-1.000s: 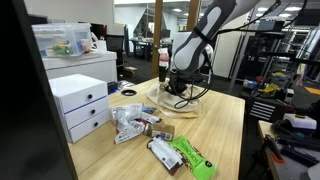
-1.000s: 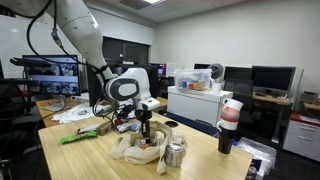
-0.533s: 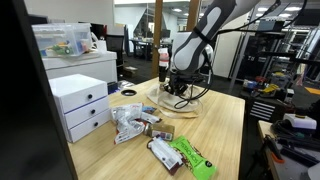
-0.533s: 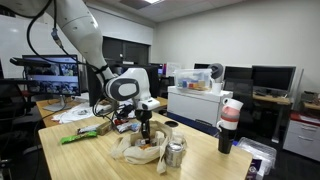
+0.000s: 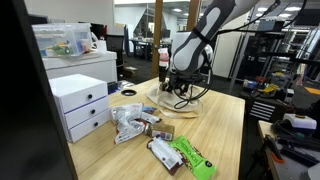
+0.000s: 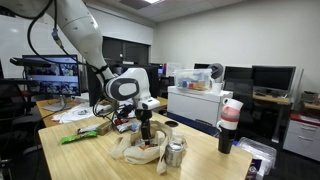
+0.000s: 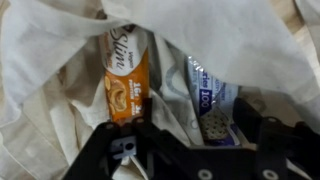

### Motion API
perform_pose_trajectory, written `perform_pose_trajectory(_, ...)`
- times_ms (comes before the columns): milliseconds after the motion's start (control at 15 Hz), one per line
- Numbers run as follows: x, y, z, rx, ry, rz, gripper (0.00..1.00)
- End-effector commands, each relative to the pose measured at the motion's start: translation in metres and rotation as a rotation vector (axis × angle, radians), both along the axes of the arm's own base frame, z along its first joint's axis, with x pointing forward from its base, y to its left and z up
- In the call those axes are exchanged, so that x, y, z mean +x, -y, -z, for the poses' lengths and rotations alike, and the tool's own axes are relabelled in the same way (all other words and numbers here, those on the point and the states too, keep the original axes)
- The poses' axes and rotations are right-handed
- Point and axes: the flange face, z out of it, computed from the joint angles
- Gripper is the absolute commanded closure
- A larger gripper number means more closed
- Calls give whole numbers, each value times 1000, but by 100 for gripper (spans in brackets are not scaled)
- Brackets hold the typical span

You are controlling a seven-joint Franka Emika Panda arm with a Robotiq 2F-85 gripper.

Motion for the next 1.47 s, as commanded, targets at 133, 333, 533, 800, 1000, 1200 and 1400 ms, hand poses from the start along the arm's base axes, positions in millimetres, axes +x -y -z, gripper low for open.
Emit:
perform_pose_trajectory(133,-6,1,-18,9,-1,9,0)
perform_pose_trajectory(333,-8,2,-26,12,6,12,0)
perform_pose_trajectory(533,-10,5,-22,12,-2,28,0)
perform_pose_trajectory(800,-14,11,-3,-2,-38,51,0)
perform_pose_trajectory(1000,-20,17,12,-11,-75,66,0)
perform_pose_trajectory(1200,-26,25,25,-27,-98,85,0)
perform_pose_trajectory(1400,-28,28,23,-29,-93,110,0)
